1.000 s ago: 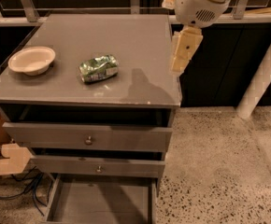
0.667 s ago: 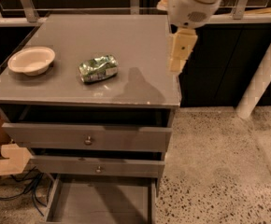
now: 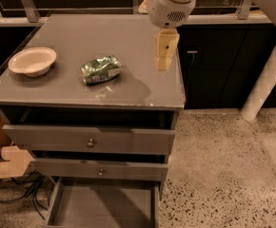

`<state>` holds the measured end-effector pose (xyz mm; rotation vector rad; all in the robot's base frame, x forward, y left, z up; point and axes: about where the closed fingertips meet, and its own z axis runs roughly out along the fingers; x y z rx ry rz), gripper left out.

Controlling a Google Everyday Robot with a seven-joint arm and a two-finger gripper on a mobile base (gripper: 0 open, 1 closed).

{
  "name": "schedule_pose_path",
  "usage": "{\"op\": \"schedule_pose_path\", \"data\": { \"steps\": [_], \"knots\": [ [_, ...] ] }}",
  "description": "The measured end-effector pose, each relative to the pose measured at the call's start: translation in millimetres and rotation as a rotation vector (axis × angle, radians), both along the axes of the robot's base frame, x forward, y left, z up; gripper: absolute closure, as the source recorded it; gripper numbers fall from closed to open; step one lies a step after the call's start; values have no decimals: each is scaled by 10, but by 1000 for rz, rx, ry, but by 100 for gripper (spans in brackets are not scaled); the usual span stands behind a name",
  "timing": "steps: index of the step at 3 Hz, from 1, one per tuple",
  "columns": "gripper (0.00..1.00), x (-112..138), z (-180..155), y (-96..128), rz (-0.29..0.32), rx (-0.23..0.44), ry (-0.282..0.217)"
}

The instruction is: Place green can into bottom drawer

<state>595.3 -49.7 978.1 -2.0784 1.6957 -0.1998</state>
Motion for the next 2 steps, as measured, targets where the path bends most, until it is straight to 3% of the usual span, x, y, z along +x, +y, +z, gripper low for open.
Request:
{"op": "schedule_pose_path", "data": {
  "steps": [1,2],
  "knots": [
    [0,0,0,0,0,0,0],
    [0,283,-14,191,9,-4,-34]
  ]
}}
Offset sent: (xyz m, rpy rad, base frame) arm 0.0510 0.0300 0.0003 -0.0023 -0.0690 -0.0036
